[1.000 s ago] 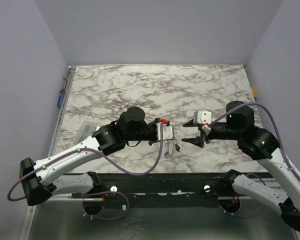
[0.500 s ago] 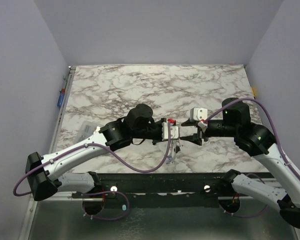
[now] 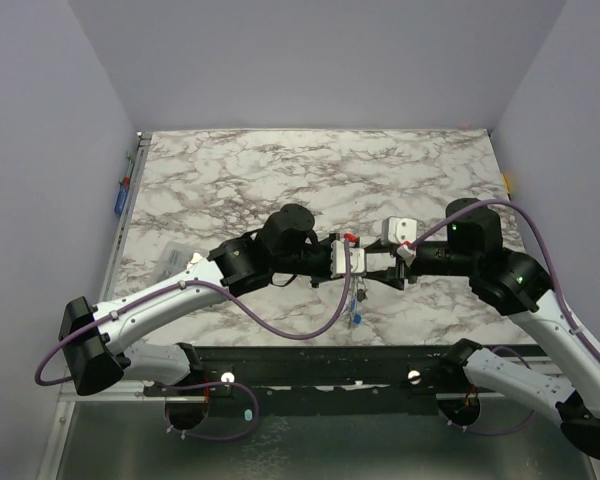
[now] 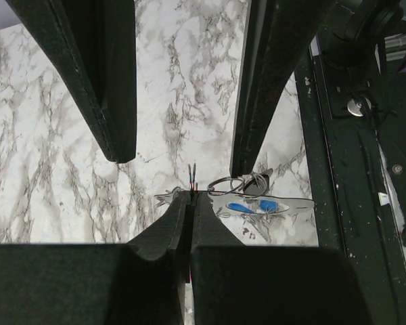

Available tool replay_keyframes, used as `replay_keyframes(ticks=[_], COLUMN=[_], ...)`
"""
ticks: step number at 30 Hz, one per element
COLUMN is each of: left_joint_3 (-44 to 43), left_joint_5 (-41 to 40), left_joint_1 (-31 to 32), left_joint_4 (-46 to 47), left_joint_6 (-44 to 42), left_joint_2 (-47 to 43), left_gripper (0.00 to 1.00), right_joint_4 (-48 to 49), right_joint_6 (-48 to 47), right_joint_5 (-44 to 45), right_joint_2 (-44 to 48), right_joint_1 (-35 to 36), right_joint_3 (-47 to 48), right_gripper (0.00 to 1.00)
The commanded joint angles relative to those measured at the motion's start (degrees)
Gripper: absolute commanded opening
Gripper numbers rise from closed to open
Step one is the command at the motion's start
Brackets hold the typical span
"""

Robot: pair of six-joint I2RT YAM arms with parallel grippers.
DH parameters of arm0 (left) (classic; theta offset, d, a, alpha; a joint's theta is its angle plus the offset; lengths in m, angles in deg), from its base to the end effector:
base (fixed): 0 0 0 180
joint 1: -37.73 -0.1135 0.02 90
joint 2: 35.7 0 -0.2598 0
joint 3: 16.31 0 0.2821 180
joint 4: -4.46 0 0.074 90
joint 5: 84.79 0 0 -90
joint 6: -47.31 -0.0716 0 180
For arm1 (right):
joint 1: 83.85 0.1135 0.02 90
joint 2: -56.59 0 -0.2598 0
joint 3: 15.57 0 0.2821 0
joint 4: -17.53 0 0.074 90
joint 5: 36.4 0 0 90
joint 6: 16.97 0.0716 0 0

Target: Put the keys on the keyring

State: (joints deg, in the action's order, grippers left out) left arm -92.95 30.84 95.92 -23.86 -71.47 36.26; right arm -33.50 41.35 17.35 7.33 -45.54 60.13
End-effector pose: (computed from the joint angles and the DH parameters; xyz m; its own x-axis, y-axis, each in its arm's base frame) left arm 0.1569 -0.3117 0.3280 0.2842 0.3653 -0.8864 0.9564 -0.0427 0.2890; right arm 0.1486 0.1714 0.3811 0.2063 -0.3768 -0.9030 -0.9560 0.1194 -0.2682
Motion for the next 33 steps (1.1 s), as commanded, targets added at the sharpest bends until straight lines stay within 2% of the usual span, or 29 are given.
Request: replay_keyframes(ticks=[1,17,24,33], left_joint_3=[-2.5,-2.2,-2.1,-2.3], left_joint_5=[2.0,2.2,2.4,2.7], left_joint_1=[-0.1,-0.1,-0.1,-0.1], left_joint_4=[1.5,1.9,1.9,2.0], left_joint_6=[0.5,1.6,1.7,1.8], left_joint_2=[-0.3,-0.7,-0.8,-0.8], left_gripper=[0.0,0.0,0.0,0.0], right_joint_4=[-2.5,-0.6,1.4,1.6], right_joint_6=[-1.6,-2.9,-2.8,-2.8], right_joint_5=[3.5,4.4,3.9,3.7], right_joint_2=[-0.4,-1.0,-0.7,-1.2], right_joint_1=[0.3,0.3,0.3,0.4], right_joint_3=[-0.3,-4.7,-5.0,-5.6], right_gripper=[0.52,0.43,0.31,0.3])
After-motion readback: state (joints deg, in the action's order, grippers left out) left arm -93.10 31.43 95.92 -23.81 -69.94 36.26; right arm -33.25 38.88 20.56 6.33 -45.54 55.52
